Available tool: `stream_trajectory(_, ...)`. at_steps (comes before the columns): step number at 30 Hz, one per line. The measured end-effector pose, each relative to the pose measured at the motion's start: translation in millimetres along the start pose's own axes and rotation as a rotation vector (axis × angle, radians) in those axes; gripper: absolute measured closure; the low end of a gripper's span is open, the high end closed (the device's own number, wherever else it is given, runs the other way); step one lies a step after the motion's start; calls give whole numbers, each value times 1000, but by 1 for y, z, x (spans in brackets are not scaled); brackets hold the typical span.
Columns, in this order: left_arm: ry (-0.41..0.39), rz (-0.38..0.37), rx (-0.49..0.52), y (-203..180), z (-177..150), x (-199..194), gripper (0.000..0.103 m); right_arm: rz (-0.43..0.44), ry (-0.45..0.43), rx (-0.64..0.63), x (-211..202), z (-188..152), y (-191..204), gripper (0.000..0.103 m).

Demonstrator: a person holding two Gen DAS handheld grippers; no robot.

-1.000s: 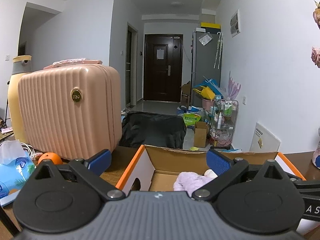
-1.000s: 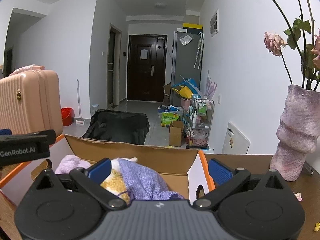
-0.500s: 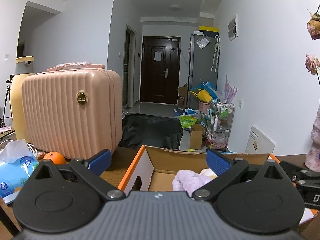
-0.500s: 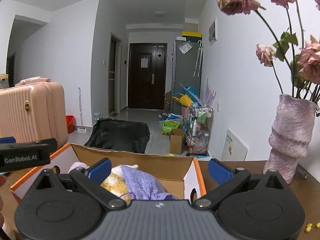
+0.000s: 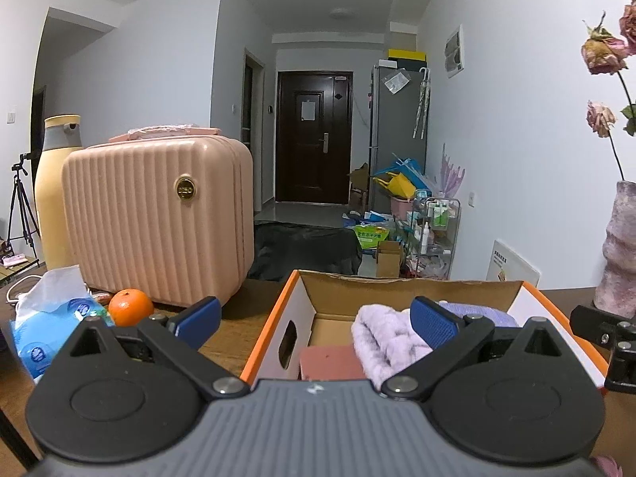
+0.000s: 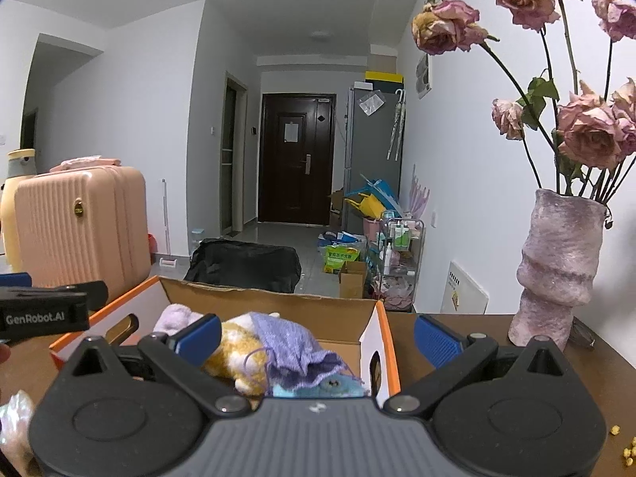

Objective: Organize soft objects
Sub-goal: 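Open both grippers to drop the lavender cloth and purple bag into the box, then withdraw both grippers from the box toward the remaining table items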

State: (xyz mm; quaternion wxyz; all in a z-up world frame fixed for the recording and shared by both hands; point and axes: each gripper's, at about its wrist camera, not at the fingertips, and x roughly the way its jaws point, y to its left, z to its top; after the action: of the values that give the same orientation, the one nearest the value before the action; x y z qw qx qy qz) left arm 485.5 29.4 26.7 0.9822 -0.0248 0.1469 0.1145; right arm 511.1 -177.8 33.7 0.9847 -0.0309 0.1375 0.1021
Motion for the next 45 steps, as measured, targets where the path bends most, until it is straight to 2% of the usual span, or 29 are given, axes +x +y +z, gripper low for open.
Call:
stream_trajectory(30,5,-24,24,27,-30,-86,0,14,32,-55,-81,-50,23,0)
stream_trajectory(45,17,-55,34,38,-45,-126,0,22,15,-84,-124,-67,35,0)
